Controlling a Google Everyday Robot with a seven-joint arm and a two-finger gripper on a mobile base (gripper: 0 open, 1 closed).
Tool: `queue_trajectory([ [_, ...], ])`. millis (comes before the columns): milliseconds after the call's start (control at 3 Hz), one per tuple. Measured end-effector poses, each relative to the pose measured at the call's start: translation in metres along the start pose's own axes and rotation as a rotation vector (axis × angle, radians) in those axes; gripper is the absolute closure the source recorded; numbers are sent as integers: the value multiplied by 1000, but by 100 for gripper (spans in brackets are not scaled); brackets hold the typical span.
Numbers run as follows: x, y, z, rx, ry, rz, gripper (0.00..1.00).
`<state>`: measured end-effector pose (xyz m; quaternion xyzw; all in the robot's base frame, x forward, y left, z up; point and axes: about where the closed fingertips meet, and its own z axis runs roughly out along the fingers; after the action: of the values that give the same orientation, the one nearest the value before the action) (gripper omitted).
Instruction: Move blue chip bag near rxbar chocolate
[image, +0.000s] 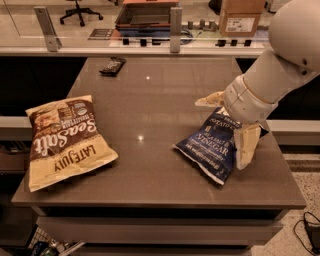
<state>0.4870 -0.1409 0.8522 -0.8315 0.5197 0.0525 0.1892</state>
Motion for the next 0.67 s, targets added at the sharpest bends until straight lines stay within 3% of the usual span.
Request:
queue_trajectory([
  [667, 0, 2, 3, -6, 8, 9, 41],
])
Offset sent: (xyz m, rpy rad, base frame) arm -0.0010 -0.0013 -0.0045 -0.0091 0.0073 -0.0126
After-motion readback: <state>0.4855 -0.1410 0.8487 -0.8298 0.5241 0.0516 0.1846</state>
